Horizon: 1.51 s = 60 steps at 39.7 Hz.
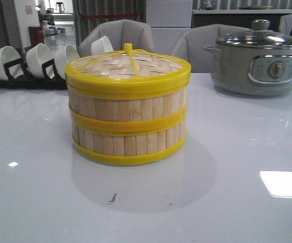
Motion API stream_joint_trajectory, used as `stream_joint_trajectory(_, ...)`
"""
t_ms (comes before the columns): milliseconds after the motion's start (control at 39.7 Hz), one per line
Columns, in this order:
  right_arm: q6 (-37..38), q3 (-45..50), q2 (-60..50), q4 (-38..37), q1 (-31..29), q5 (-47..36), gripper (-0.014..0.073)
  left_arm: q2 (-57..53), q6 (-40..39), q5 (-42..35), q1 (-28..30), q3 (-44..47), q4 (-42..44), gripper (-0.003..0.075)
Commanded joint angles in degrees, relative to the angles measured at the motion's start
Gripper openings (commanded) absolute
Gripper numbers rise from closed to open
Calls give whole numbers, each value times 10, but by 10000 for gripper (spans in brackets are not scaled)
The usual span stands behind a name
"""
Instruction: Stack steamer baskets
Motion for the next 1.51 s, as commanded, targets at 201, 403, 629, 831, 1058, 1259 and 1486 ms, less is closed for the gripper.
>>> stream_joint_trajectory(201,-1,-15,6,-5,1,-51,27,-33,1,-69,0,-17,54,86)
stream_joint_trajectory(403,-1,-15,6,-5,1,-51,27,-99,1,-129,0,36,27,86)
stream_joint_trajectory(629,-1,-15,6,-5,1,-51,27,-194,1,-170,0,130,12,86)
stream_joint_trajectory(831,-1,-15,6,-5,1,-51,27,-251,1,-179,0,186,0,86)
stream_joint_trajectory(1058,-1,-15,6,-5,1,-50,27,-259,1,-247,0,225,-1,86)
stream_joint_trajectory(1259,-1,-15,6,-5,1,-50,27,-258,1,-247,0,228,-1,86)
stream_joint_trajectory(1486,-1,-15,6,-5,1,-50,27,-258,1,-247,0,228,-7,86)
